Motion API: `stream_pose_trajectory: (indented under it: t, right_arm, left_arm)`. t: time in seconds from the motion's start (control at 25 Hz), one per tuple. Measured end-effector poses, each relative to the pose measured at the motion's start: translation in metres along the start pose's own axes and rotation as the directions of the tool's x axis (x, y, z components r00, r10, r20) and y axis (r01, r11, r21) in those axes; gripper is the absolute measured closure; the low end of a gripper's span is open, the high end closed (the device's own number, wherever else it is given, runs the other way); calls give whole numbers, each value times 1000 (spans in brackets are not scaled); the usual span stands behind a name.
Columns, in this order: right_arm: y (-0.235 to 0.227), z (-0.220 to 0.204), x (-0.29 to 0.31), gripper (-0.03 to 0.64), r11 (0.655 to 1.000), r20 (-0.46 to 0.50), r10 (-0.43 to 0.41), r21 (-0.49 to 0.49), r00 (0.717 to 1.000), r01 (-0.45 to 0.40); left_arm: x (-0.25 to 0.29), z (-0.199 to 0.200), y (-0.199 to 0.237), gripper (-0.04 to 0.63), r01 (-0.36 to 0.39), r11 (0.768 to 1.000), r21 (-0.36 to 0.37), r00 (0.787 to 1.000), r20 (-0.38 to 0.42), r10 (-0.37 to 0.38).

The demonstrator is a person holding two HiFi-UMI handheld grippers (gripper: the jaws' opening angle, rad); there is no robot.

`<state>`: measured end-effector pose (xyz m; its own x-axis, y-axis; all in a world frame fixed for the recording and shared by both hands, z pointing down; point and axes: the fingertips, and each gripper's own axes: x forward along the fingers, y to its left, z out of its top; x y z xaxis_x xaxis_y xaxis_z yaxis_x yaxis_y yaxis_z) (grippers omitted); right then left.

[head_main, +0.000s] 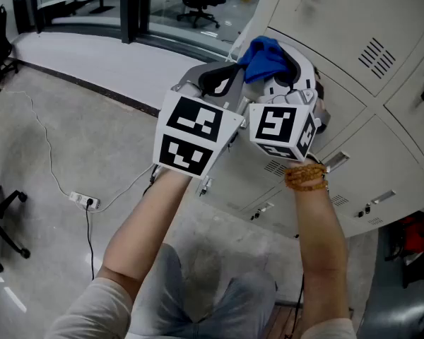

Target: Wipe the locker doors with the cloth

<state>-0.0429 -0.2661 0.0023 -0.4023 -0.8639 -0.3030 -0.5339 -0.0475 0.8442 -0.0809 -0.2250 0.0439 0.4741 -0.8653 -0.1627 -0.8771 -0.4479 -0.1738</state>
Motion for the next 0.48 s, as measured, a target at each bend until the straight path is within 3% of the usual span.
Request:
stream_pose_trajectory:
  t: [0.24, 0.48]
  right_arm:
    - [21, -14, -9, 588, 996, -6, -13, -86, 1000, 13]
    - [48, -49, -36, 588, 998, -31, -14, -67, 999, 12]
  left_arm:
    - [12, -24, 0, 594, 13, 1000, 0, 999, -33, -13]
    - [27, -67, -26, 593, 57, 998, -13, 996, -74, -58]
